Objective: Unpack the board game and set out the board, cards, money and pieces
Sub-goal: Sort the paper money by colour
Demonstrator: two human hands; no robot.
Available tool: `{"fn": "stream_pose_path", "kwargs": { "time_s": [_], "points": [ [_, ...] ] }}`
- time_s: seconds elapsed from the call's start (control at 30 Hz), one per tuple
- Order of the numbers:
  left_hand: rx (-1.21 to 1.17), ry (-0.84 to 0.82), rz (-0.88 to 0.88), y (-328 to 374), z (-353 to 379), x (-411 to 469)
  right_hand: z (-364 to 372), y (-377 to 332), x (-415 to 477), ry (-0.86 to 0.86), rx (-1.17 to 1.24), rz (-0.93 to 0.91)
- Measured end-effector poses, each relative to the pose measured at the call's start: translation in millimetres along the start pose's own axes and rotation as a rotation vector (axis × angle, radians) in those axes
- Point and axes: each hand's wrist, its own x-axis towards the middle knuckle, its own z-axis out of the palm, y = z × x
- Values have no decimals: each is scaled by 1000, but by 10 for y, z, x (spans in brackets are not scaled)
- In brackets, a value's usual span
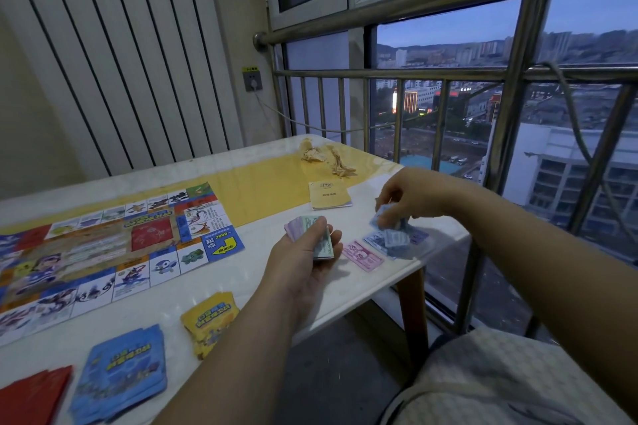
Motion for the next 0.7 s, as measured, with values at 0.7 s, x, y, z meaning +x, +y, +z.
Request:
{"fn": "stream_pose_path", "kwargs": {
  "time_s": [0.7],
  "points": [
    [-33,-2,-24,-2,-11,40,187,-166,93,-93,-356,-69]
  ]
}}
